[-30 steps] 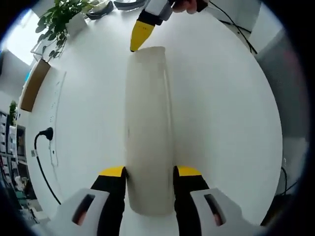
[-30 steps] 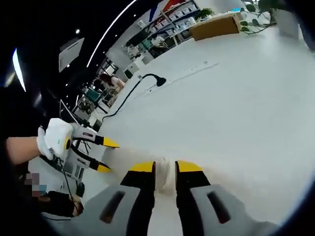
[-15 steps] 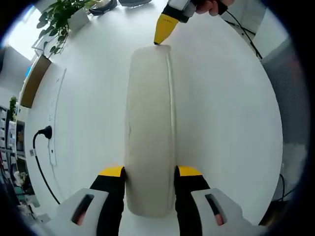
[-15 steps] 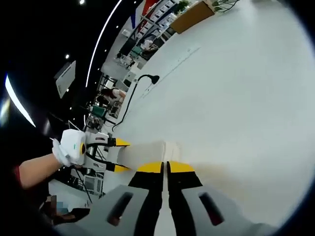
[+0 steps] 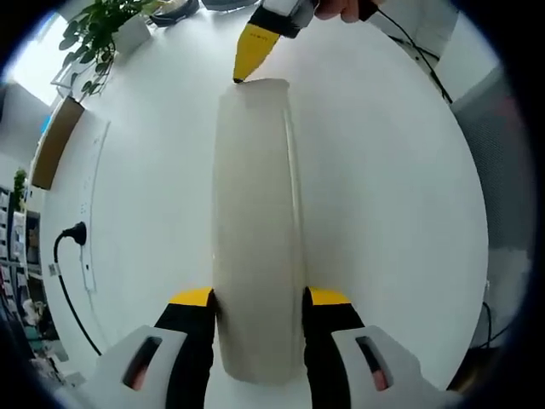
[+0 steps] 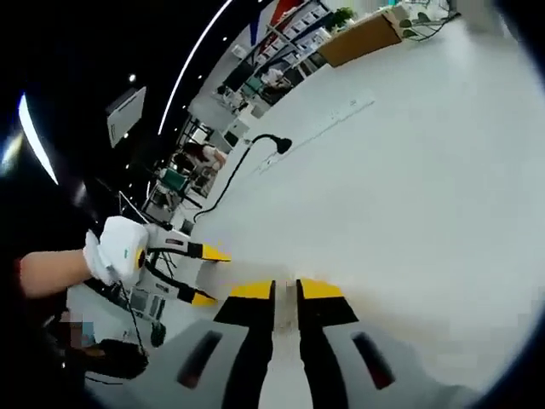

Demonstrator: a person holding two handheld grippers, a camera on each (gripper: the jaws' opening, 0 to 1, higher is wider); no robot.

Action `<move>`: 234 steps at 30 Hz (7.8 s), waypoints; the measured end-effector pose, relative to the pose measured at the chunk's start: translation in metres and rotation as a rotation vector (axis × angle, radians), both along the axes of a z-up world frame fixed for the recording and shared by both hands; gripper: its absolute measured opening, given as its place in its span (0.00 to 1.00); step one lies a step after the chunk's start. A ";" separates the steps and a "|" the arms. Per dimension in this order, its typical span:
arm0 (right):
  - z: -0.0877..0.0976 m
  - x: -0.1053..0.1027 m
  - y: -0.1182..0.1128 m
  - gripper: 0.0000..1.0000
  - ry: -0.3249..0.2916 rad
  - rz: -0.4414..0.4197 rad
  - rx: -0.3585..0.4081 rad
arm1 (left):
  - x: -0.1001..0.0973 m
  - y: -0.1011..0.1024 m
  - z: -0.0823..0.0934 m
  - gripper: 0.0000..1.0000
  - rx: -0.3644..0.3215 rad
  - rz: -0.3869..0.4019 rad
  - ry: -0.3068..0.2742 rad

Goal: Arrange the utensils inside the cutlery case until each visible utensil rests in its matching compartment.

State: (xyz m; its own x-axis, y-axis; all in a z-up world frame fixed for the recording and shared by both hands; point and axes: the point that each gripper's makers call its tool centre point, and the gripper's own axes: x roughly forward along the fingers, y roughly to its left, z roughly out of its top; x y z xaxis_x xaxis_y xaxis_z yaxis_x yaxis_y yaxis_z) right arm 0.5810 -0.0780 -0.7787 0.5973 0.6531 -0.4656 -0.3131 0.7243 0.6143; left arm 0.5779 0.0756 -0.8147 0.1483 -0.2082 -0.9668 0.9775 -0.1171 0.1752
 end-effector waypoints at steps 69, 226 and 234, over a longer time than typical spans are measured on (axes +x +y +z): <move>0.001 -0.036 0.012 0.49 0.022 0.261 -0.009 | 0.013 0.041 0.042 0.57 -0.420 0.535 0.165; -0.029 -0.037 0.023 0.21 0.351 0.083 0.165 | 0.011 0.081 0.008 0.25 -0.736 1.482 0.590; -0.029 -0.038 0.026 0.20 0.356 0.081 0.160 | 0.006 0.080 0.007 0.26 -0.751 1.515 0.623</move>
State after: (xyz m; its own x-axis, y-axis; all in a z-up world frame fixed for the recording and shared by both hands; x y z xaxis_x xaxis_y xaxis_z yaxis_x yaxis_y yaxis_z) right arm 0.5426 -0.0523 -0.8078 0.3600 0.7726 -0.5230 -0.1126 0.5925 0.7977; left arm 0.5844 0.1558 -0.8073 0.2965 -0.6253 -0.7219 0.0846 0.7701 -0.6323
